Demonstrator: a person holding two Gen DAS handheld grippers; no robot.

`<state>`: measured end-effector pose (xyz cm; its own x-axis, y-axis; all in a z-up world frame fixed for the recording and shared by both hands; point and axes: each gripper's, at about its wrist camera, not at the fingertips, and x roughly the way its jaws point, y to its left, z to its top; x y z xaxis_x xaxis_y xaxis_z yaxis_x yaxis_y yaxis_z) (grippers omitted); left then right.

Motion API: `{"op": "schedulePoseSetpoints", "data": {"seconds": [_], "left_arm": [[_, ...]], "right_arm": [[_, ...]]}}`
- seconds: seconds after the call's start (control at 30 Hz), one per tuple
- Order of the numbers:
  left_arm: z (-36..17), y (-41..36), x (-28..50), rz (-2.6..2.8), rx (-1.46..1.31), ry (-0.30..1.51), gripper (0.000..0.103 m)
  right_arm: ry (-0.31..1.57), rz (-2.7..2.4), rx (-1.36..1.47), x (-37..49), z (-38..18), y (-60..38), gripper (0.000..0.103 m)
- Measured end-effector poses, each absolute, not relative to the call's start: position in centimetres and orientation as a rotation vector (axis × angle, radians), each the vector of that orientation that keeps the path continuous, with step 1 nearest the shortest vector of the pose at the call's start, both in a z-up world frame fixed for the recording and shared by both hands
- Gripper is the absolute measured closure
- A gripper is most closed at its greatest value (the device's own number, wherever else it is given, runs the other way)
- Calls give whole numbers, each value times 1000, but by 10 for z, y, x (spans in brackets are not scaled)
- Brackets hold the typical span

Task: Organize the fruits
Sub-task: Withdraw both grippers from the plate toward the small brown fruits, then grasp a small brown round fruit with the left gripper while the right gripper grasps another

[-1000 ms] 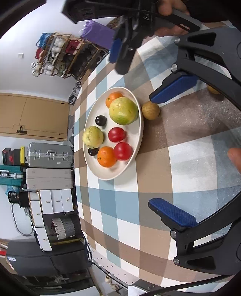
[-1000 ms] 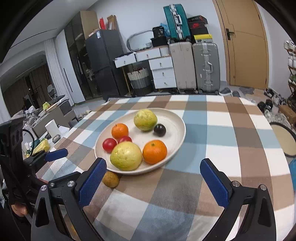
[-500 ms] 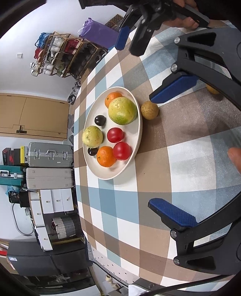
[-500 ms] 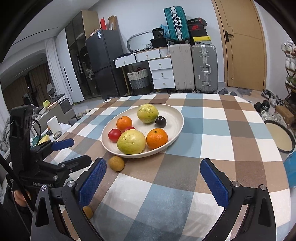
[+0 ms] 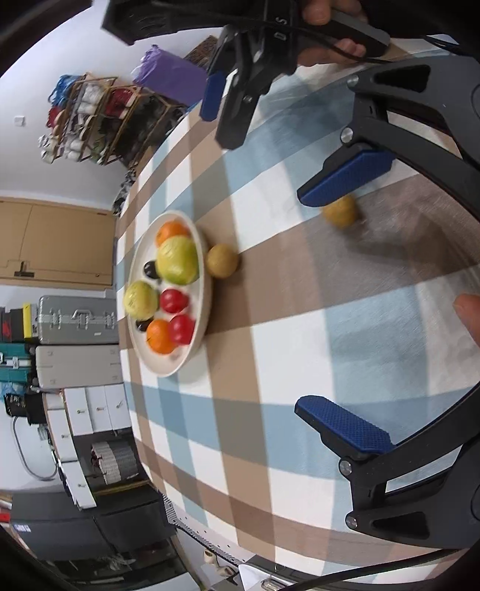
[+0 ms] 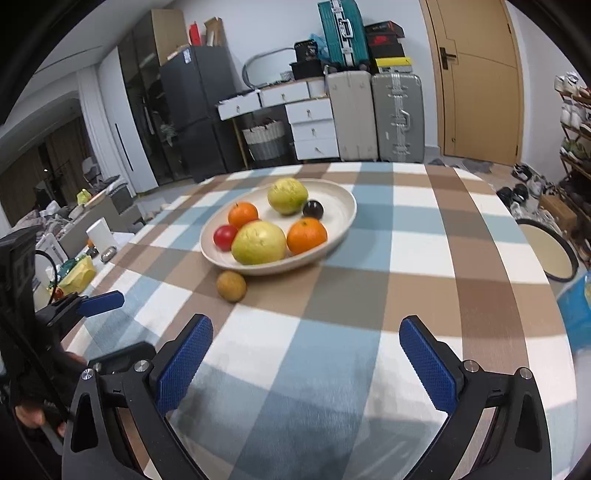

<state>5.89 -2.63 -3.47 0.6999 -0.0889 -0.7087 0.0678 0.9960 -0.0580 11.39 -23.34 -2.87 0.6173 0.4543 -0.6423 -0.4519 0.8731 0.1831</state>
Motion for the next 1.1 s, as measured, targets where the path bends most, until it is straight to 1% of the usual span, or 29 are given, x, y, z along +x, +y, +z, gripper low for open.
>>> {"op": "schedulePoseSetpoints", "data": {"seconds": [0.3,0.33,0.4,0.43,0.5,0.53,0.6,0.63,0.67,0.73,0.77,0.83,1.1], "left_arm": [[-44,-51,53,-148,9,855,2],[-45,-55,54,-156,24,864,4],[-48,-61,55,-181,41,883,13],[-49,-63,55,-190,46,894,19],[-52,-66,57,-202,55,913,25],[-54,-67,57,-216,59,921,31],[-53,-70,56,-238,67,915,37],[-53,-71,55,-249,64,913,42],[-53,-71,55,-252,64,910,45],[-52,-71,54,-276,60,904,59],[-51,-71,54,-295,56,903,69],[-50,-70,54,-320,43,905,79],[-41,-56,61,-318,-19,870,79]], "right_arm": [[786,501,-18,102,-34,-236,0],[790,502,-19,102,-35,-237,0],[796,501,-25,101,-37,-236,0],[797,500,-27,101,-37,-236,0],[798,500,-30,100,-37,-235,0],[800,501,-32,100,-38,-235,0],[804,505,-38,100,-38,-234,0],[804,505,-42,99,-38,-233,0],[804,505,-45,99,-39,-233,0],[806,507,-49,99,-39,-232,0],[807,507,-51,99,-39,-232,0],[810,506,-51,99,-39,-231,0],[826,507,-27,103,-41,-234,0]]}}
